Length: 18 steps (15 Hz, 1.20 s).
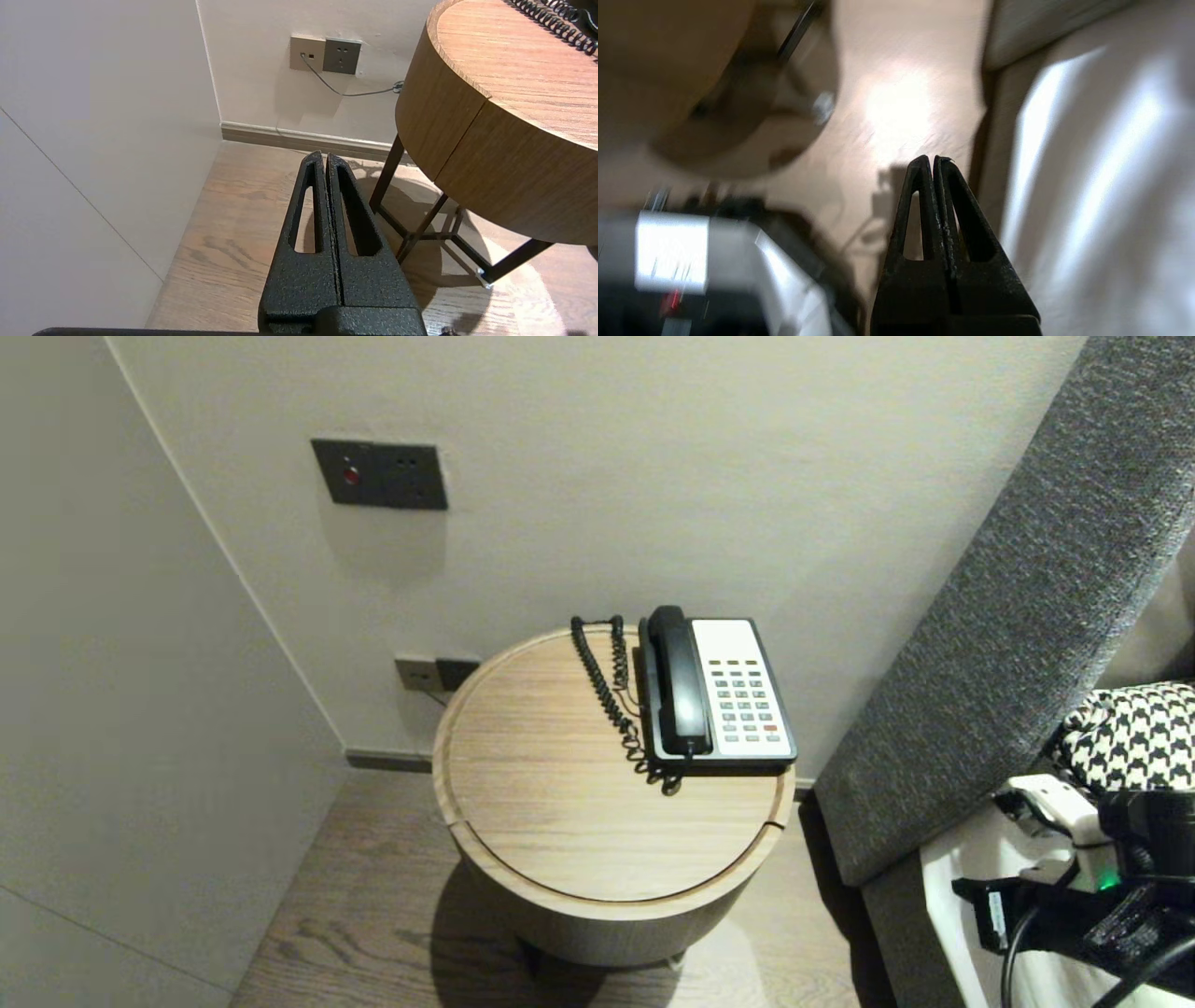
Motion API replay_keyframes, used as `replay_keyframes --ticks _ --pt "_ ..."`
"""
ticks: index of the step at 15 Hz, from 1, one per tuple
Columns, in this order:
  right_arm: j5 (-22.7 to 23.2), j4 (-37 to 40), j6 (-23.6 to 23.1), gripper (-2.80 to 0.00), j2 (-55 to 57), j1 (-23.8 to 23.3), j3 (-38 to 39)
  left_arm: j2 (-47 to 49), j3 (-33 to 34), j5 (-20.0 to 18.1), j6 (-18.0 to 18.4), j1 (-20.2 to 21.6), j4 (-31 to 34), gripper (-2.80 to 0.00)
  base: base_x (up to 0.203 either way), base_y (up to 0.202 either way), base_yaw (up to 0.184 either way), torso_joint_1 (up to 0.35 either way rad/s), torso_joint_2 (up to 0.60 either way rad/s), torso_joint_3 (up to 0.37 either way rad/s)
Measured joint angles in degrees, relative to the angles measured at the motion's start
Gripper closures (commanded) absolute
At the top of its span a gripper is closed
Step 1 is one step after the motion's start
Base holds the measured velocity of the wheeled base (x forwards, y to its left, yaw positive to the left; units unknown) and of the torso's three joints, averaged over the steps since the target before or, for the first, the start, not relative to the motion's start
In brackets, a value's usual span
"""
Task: Open the nightstand drawer
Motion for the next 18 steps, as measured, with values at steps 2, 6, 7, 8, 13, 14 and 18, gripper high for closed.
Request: replay_keyframes --ticks 2,6,7,8,13,14,18 --pt "0.3 -0.1 0.0 0.0 -0.2 -3.8 -2.9 0.0 0.0 0.0 0.0 0.0 0.0 0.0 0.0 0.0 0.0 0.0 0.0 0.0" --pt "0.5 0.1 0.5 0.0 -3.0 -6.6 -6.4 0.0 0.0 0.0 0.0 0.0 0.0 0.0 0.0 0.0 0.0 0.0 0.0 0.0" --pt "0.5 0.1 0.5 0.0 -4.4 -6.7 -6.8 0.0 0.0 0.0 0.0 0.0 0.0 0.0 0.0 0.0 0.0 0.0 0.0 0.0" --pt "0.4 0.2 0.5 0.0 -6.0 -6.7 -7.0 0.0 0.0 0.0 0.0 0.0 0.0 0.0 0.0 0.0 0.0 0.0 0.0 0.0" --pt "0.2 0.4 0.6 0.0 -17.7 -6.9 -4.1 0.0 0.0 0.0 0.0 0.0 0.0 0.0 0.0 0.0 0.0 0.0 0.0 0.0" --pt "0.2 0.5 0.5 0.0 -20.9 -6.9 -2.1 0.0 0.0 0.0 0.0 0.0 0.0 0.0 0.0 0.0 0.0 0.0 0.0 0.0" --pt "0.2 0.7 0.4 0.0 -32.5 -6.5 10.1 0.0 0.0 0.0 0.0 0.0 0.0 0.0 0.0 0.0 0.0 0.0 0.0 0.0"
